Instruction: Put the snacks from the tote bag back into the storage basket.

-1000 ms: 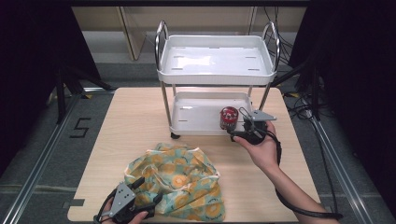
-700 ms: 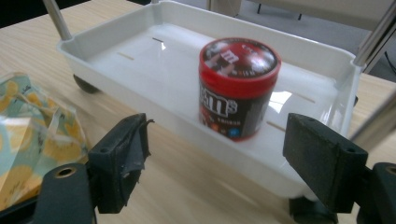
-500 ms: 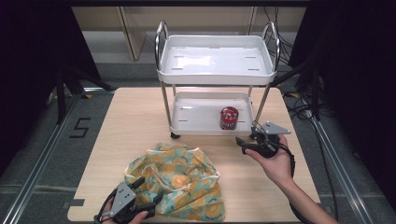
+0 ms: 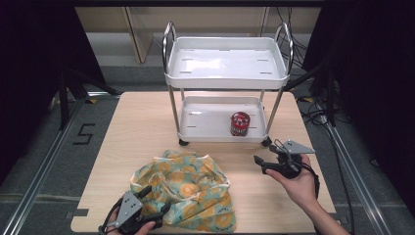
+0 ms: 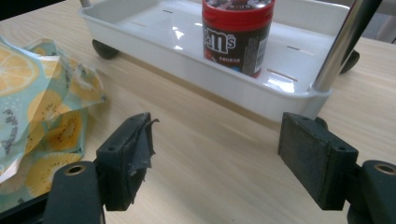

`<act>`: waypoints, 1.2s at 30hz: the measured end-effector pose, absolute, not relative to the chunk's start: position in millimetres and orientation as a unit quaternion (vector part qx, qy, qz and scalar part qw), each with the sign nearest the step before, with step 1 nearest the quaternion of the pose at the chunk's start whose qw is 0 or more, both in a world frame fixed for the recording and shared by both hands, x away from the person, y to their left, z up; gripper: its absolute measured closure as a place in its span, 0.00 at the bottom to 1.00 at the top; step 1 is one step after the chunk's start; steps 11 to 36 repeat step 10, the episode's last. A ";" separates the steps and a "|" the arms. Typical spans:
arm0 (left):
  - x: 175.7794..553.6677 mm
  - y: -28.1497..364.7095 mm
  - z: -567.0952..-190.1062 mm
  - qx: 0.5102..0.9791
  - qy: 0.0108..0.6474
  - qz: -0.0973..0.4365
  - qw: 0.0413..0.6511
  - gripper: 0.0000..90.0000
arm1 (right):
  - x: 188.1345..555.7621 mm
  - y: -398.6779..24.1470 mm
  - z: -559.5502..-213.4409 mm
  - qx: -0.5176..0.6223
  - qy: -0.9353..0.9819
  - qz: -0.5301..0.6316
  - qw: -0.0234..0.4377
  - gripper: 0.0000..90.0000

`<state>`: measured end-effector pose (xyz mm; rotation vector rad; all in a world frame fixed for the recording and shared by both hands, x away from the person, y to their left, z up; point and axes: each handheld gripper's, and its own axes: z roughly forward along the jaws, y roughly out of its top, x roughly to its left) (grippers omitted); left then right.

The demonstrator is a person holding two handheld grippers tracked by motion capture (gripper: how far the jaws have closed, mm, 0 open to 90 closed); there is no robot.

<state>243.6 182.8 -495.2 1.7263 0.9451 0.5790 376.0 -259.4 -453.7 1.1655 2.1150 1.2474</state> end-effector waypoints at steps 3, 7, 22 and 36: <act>243.9 182.6 -495.1 0.720 0.392 0.241 0.519 0.20 | 372.6 -263.2 -457.4 0.415 0.761 0.455 0.204 0.30; 244.1 182.3 -495.1 0.718 0.392 0.239 0.523 0.20 | 370.1 -266.2 -462.5 0.412 0.760 0.463 0.197 0.30; 244.2 182.8 -495.4 0.714 0.394 0.239 0.526 0.20 | 371.6 -268.9 -464.6 0.402 0.763 0.459 0.210 0.29; 244.2 182.8 -495.4 0.714 0.394 0.239 0.526 0.20 | 371.6 -268.9 -464.6 0.402 0.763 0.459 0.210 0.29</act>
